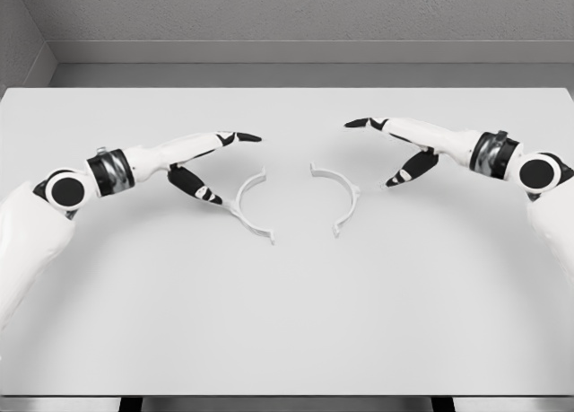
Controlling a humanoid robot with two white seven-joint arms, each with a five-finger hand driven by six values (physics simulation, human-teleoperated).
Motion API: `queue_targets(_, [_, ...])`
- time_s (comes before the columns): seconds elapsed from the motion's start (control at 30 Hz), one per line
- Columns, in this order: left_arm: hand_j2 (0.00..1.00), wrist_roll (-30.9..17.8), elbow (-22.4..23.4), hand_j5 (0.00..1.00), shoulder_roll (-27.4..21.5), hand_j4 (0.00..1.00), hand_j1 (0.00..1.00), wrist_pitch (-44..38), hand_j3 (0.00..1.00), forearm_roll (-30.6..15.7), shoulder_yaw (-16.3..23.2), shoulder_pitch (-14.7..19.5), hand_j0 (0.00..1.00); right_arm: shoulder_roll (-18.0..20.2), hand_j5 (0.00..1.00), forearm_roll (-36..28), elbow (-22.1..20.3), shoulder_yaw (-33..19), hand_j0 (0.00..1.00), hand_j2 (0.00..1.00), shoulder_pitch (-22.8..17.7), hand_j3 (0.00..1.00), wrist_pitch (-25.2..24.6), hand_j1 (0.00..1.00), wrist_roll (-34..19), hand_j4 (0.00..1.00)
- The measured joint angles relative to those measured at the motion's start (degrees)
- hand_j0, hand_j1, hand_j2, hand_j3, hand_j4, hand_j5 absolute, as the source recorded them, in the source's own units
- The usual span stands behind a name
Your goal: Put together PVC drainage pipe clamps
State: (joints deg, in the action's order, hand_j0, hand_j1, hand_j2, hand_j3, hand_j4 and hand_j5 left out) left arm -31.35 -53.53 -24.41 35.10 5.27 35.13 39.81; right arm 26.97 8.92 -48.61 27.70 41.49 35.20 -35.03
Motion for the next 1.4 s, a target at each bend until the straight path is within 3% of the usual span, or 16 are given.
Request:
queue_targets(0.13, [1.00, -0.19, 2.79, 1.00, 0.99, 1.00, 1.00, 0.01, 1.00, 1.29, -0.28, 0.18, 1.00, 4.68, 1.00, -1.91, 0.95, -5.03, 1.00, 1.00, -0.35, 1.00, -0.06, 1.00, 0.01, 1.00])
queue_targets(0.33, [1.00, -0.20, 3.71, 1.00, 2.57, 1.00, 1.00, -0.03, 1.00, 4.00, -0.44, 0.18, 1.00, 9.09, 1.00, -5.22, 1.19, -6.09, 1.00, 1.00, -0.88, 1.00, -0.07, 1.00, 0.01, 1.00])
queue_targets(0.8, [1.00, 0.26, 1.51, 1.00, 1.69, 1.00, 1.00, 0.02, 1.00, 1.29, -0.37, 0.00, 1.00, 9.77, 1.00, -6.00, 0.88, -4.11, 1.00, 1.00, -0.44, 1.00, -0.05, 1.00, 0.01, 1.00])
queue_targets(1.4, [1.00, 0.22, 1.61, 1.00, 2.38, 1.00, 1.00, 0.02, 1.00, 1.64, 0.13, -0.26, 1.00, 9.03, 1.00, -6.01, 0.68, -2.69, 1.00, 1.00, -0.09, 1.00, -0.06, 1.00, 0.01, 1.00])
